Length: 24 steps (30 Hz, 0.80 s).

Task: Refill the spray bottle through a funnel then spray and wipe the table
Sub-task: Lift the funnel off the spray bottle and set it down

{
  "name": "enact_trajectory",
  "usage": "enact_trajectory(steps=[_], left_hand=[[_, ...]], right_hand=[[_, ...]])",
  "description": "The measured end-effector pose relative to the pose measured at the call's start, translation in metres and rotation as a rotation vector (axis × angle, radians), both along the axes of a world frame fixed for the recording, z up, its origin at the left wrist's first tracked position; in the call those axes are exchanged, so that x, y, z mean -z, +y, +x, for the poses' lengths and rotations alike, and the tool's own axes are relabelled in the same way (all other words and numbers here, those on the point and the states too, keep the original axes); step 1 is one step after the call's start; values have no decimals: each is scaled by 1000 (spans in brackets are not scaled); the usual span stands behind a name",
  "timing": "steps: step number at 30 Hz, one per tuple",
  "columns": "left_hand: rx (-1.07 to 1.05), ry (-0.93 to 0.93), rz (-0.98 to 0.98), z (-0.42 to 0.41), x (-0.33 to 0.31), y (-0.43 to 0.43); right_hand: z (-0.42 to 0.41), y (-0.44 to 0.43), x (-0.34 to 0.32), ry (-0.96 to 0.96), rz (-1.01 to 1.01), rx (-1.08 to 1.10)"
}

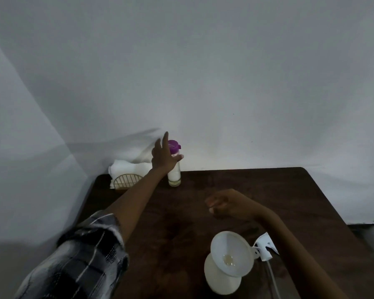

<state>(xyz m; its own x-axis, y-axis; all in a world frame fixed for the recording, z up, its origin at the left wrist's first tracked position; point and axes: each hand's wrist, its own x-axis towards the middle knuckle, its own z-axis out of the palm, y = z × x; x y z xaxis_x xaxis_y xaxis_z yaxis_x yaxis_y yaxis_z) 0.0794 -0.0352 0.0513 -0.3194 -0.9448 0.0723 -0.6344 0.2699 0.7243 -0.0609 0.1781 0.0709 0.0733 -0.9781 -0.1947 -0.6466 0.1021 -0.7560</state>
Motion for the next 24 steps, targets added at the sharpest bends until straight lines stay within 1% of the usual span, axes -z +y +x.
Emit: enact_trajectory(steps=[2, 3, 4, 5, 6, 8, 9, 11, 17, 20, 24], left_hand=[[-52, 11, -161, 3, -9, 28], [-49, 54, -237, 6, -13, 47], [-9, 115, -263, 10, -15, 69], [69, 185, -210, 15, -18, 91], [168, 233, -83, 20, -18, 115], [335, 261, 197, 32, -17, 159], [368, 274, 282, 36, -14, 177], [360, 306, 375, 45, -7, 204], [185, 266, 504, 62, 13, 239], [188, 225, 506, 66, 15, 250], [194, 289, 501, 64, 15, 260]], right_hand=[[-1, 8, -1, -27, -9, 25], [-2, 14, -2, -45, -9, 43], [-3, 20, -2, -64, -9, 63], [-4, 25, -2, -88, -12, 87], [-5, 33, -2, -117, -21, 115], [-5, 48, -3, -155, -44, 168], [-5, 56, -3, -161, -51, 191], [-2, 73, -1, -183, -56, 259], [11, 115, 18, -189, -93, 502], [16, 128, 24, -262, -111, 664], [24, 136, 23, -389, -75, 760]])
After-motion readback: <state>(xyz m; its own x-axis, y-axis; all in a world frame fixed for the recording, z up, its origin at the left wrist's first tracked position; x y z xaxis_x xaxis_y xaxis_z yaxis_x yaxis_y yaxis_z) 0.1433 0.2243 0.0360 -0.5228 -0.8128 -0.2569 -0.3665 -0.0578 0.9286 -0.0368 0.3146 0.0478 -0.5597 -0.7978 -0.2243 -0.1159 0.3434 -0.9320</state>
